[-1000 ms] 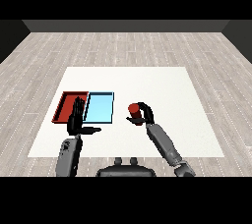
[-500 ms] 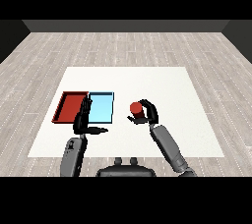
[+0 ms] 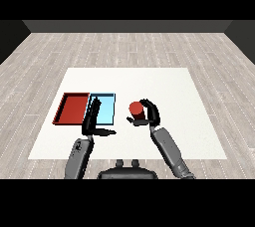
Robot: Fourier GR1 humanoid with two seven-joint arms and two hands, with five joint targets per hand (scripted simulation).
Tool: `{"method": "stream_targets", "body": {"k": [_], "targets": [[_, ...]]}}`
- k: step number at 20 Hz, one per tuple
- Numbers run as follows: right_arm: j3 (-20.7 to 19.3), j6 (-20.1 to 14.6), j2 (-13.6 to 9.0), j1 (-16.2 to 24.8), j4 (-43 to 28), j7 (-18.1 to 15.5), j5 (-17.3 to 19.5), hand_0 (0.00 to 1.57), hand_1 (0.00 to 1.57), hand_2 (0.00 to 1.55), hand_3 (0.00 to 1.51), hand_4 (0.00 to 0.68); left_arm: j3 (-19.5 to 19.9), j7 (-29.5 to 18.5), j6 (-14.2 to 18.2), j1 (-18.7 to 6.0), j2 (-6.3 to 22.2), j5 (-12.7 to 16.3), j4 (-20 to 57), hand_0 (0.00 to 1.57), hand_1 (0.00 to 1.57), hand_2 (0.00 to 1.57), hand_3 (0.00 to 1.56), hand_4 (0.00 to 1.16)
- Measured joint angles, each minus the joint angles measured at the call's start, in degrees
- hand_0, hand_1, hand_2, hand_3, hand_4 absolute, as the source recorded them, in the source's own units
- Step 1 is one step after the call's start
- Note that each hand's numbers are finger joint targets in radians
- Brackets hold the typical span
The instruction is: Pick the red can and put it in the red box
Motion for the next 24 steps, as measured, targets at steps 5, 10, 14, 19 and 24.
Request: {"method": "stream_targets", "body": {"k": [5, 10, 14, 19, 24], "targets": [[1.2, -2.7, 1.4, -4.2, 4.0, -0.8, -1.8, 1.46, 1.46, 1.43, 1.39, 0.646, -6.2, 1.3, 5.1, -3.6, -0.1, 1.4, 3.4, 0.0, 0.0, 0.0, 0.0, 0.0], [2.5, -5.0, 1.8, -7.2, 6.4, -1.3, -3.7, 1.46, 1.46, 1.44, 1.39, 0.637, -8.7, 1.3, 7.3, -7.2, -0.1, 3.6, 8.4, 0.0, 0.0, 0.0, 0.0, 0.0], [5.1, -6.7, 1.9, -7.3, 7.6, -3.0, -5.2, 1.46, 1.46, 1.45, 1.38, 0.634, -9.1, 1.4, 7.2, -7.9, -0.1, 4.1, 11.0, 0.0, 0.0, 0.0, 0.0, 0.0], [7.3, -8.7, 2.0, -8.1, 7.6, -2.9, -5.9, 1.44, 1.44, 1.44, 1.39, 0.631, -9.9, -0.3, 7.0, -9.4, -0.1, 6.7, 15.2, 0.0, 0.0, 0.0, 0.0, 0.0], [6.8, -8.5, 2.0, -8.8, 8.6, -3.4, -6.4, 1.44, 1.44, 1.43, 1.38, 0.637, -12.3, -3.4, 8.6, -10.9, -0.1, 8.4, 20.3, 0.0, 0.0, 0.0, 0.0, 0.0]]}}
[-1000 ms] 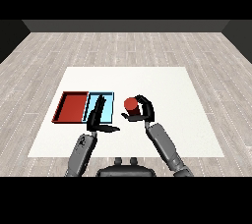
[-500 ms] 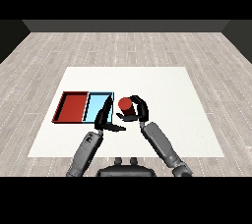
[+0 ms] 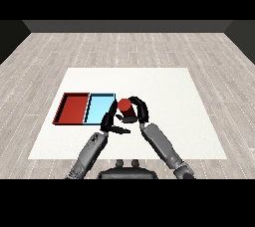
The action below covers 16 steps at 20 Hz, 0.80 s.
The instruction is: Pick the red can and put it in the red box
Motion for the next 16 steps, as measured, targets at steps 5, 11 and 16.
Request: {"method": "stream_targets", "body": {"k": [5, 11, 16], "targets": [[4.8, -4.7, 0.0, -1.4, -0.2, -0.4, -2.7, 1.45, 1.45, 1.44, 1.38, 0.626, -1.8, 0.5, 0.9, -1.0, 0.0, 1.6, 1.1, 0.0, 0.0, 0.0, 0.0, 0.0], [6.1, -3.9, 0.0, 0.4, -2.5, 0.1, -3.3, 1.48, 1.48, 1.44, 1.37, 0.62, -5.1, -1.3, 3.4, -3.7, 0.0, 6.1, 3.5, 0.0, 0.0, 0.0, 0.0, 0.0], [6.4, -3.3, 0.0, -1.4, -1.0, -0.3, -4.2, 1.49, 1.49, 1.45, 1.38, 0.617, -6.2, -1.1, 4.1, -4.4, 0.0, 6.7, 3.0, 0.0, 0.0, 0.0, 0.0, 0.0]]}}
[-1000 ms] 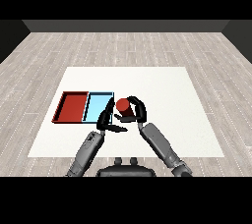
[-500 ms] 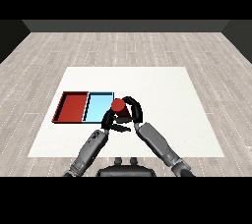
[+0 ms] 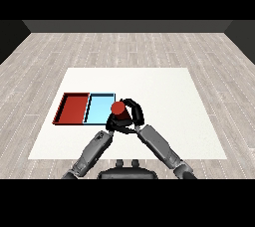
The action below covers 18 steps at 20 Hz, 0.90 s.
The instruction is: Pick the red can and put it in the red box
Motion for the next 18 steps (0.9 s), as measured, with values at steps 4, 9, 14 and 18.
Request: {"method": "stream_targets", "body": {"k": [4, 9, 14, 18], "targets": [[1.7, -1.2, 0.0, -1.0, 0.9, -1.0, -1.0, 1.48, 1.48, 1.46, 1.37, 0.636, 0.1, -0.1, -0.2, -1.1, 0.2, 0.4, 0.2, 0.0, 0.0, 0.0, 0.0, 0.06], [3.0, -2.0, 0.0, -2.0, 1.3, -0.7, -2.1, 1.46, 1.46, 1.45, 1.37, 0.626, -0.1, -0.3, 1.4, -0.6, 0.4, -0.8, 0.2, 0.0, 0.0, 0.0, 0.0, 0.6], [4.9, -3.8, -0.4, -3.5, 2.6, -1.9, -3.7, 1.47, 1.47, 1.45, 1.37, 0.628, -0.1, 1.5, 9.3, -1.0, 0.6, 0.1, 1.0, 1.57, 1.57, 1.53, 1.43, 0.92], [5.2, -3.9, -0.8, -3.8, 2.3, -1.5, -4.2, 1.55, 1.55, 1.46, 1.38, 0.605, -1.8, 2.9, 14.0, -2.7, 1.2, 1.3, 3.2, 1.52, 1.52, 1.49, 1.4, 0.86]]}}
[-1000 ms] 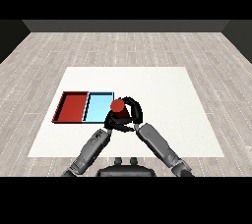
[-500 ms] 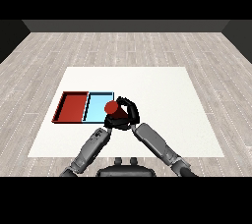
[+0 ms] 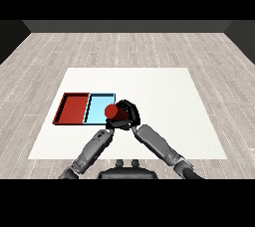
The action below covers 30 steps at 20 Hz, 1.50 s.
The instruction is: Pick the red can and put it in the red box
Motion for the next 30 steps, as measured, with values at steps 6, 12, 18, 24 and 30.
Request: {"method": "stream_targets", "body": {"k": [6, 12, 18, 24, 30], "targets": [[-0.6, 0.1, 0.3, -1.2, 0.1, 0.7, -0.2, 1.43, 1.43, 1.44, 1.38, 0.618, 1.5, -0.2, 3.8, -1.1, -0.5, -1.7, 0.7, 1.57, 1.57, 1.52, 1.41, 0.96], [-1.8, 2.0, 0.7, -0.3, -0.5, -1.4, -3.1, 1.18, 1.18, 1.17, 1.08, 0.0, 1.6, 0.3, 6.9, -0.6, -0.9, -3.4, -0.6, 1.57, 1.57, 1.53, 1.45, 1.12], [-0.8, 1.1, 0.6, 0.1, -1.2, 1.5, 1.4, 0.0, 0.0, 0.0, 0.0, 0.0, 1.6, -0.2, 8.1, -0.4, -0.5, -4.1, -0.9, 1.57, 1.57, 1.53, 1.45, 1.12], [-0.2, 0.6, 0.6, 0.9, -1.6, 1.4, 2.2, 0.0, 0.0, 0.0, 0.0, 0.0, 0.7, 0.8, 9.5, 1.3, -0.4, -6.2, -3.2, 1.57, 1.57, 1.57, 1.5, 1.14], [-4.7, 2.8, -0.2, 1.9, -3.4, 2.7, 3.8, 0.0, 0.0, 0.0, 0.0, 0.0, 2.0, -1.2, 7.8, 1.7, -0.9, -4.2, -1.4, 1.57, 1.57, 1.57, 1.51, 1.14]]}}
